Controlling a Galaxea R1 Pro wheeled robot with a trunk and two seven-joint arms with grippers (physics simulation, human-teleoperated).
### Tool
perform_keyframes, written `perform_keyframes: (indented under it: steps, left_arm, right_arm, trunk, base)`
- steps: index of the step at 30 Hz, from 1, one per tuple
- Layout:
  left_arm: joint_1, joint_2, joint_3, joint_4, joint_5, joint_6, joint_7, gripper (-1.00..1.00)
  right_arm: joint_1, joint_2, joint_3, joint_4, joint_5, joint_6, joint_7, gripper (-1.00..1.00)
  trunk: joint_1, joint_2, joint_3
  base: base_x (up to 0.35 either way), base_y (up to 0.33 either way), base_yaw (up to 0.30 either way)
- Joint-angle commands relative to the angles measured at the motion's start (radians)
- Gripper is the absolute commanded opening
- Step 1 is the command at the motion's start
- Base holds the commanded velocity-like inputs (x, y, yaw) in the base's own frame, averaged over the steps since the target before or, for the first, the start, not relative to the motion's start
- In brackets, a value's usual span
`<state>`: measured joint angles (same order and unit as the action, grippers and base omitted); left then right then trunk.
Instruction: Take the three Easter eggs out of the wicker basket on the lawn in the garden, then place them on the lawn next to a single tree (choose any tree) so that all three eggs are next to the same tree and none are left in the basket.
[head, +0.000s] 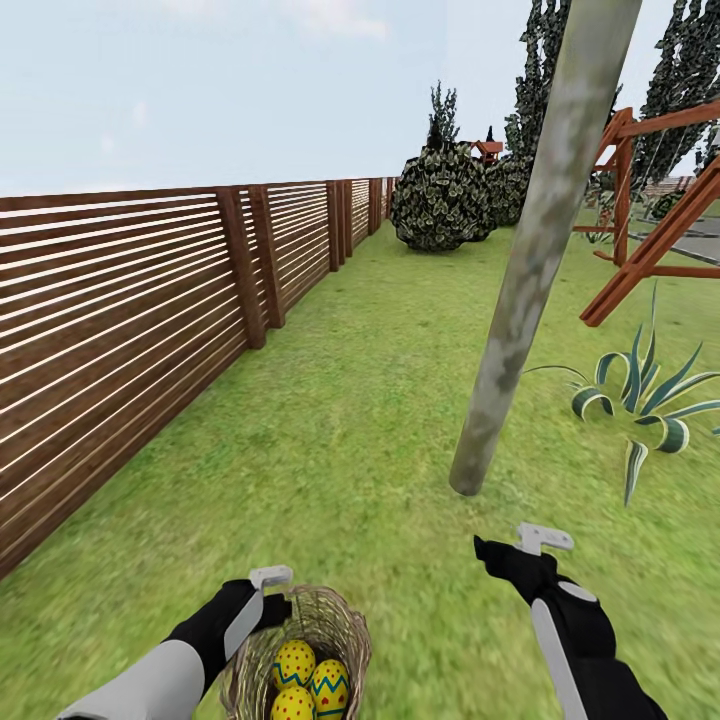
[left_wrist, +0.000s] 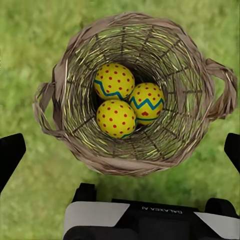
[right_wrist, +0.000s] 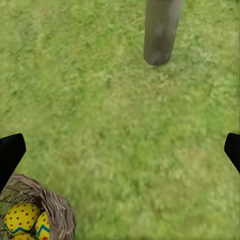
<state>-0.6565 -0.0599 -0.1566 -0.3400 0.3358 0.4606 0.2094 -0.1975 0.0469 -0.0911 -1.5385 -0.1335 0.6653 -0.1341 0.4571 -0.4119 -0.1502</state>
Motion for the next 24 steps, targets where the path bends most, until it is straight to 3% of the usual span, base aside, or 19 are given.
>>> perform_keyframes:
  steps: [1, 24]
  left_arm:
    - [-0.001, 0.001, -0.008, -0.003, 0.010, 0.001, 0.008, 1.00]
    - [-0.002, 0.002, -0.009, -0.033, 0.009, -0.011, 0.002, 1.00]
  right_arm:
    - [0.000, 0.001, 0.000, -0.004, -0.011, 0.004, -0.007, 1.00]
    - [0.007, 0.001, 0.028, -0.014, -0.011, 0.010, -0.008, 1.00]
  trunk:
    - [0.001, -0.002, -0.002]
    - [0.001, -0.002, -0.002]
  base:
    - [0.000, 0.000, 0.000]
    - [0.000, 0.000, 0.000]
